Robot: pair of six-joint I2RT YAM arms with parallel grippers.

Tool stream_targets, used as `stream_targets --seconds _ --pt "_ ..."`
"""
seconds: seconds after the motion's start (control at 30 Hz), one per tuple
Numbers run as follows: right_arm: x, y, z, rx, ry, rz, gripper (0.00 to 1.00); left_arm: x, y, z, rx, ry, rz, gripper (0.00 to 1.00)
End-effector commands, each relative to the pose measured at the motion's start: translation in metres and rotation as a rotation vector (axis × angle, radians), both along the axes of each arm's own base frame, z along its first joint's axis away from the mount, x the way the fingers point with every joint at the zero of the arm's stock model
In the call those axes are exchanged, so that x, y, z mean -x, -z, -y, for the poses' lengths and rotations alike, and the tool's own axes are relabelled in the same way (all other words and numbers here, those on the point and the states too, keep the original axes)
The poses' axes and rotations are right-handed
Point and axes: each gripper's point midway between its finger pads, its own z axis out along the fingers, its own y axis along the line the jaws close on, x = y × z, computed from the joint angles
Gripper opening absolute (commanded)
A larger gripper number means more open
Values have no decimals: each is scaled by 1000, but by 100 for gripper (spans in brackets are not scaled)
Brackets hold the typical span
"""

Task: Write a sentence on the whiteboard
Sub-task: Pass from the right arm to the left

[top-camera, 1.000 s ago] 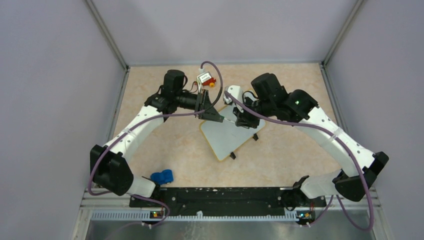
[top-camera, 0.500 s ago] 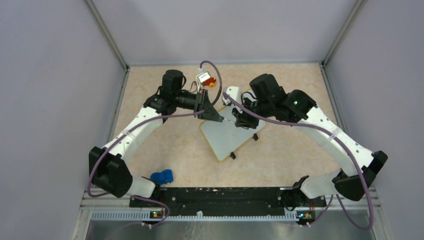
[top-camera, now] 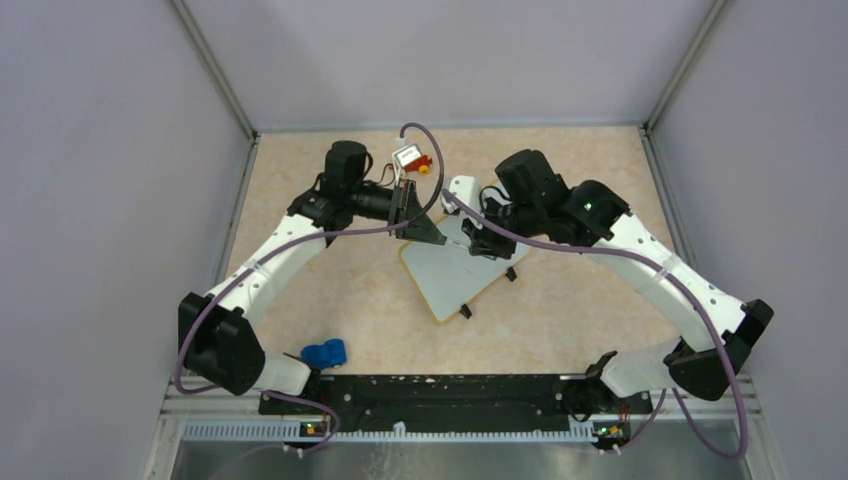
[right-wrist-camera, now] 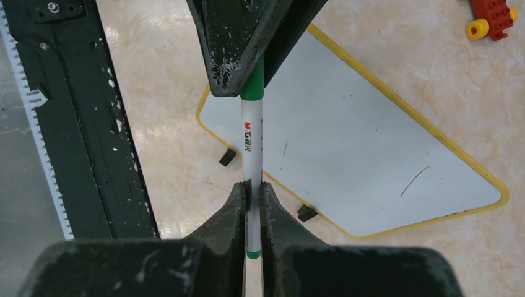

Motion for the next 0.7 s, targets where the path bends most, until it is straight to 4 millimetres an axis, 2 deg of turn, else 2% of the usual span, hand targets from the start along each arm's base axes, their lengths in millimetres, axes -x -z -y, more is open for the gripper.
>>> stream_targets --seconds 0.0,0.13,0.17,0.3,0.37,0.5,0.57,0.67 --pt "1 -3 -4 -2 -18 26 0 4 -8 0 26 7 52 25" --pt "1 -7 -5 -13 -17 31 0 2 -7 0 23 0 55 8" --pt "1 -9 -6 -27 -5 32 4 2 -6 0 22 -2 55 2" --pt "-6 -35 -11 -136 50 51 53 -2 -5 -3 20 -25 77 0" --pt "-8 -59 -11 -242 79 46 65 -4 -9 -6 33 -32 91 0" --pt "-9 -105 -7 -452 109 27 80 -1 -22 -12 65 -22 136 0" --pt "-5 -113 -7 -472 106 0 83 1 -28 -14 70 -22 182 0" --pt "-2 -113 -8 -489 85 -18 85 4 -39 -18 88 -35 258 0"
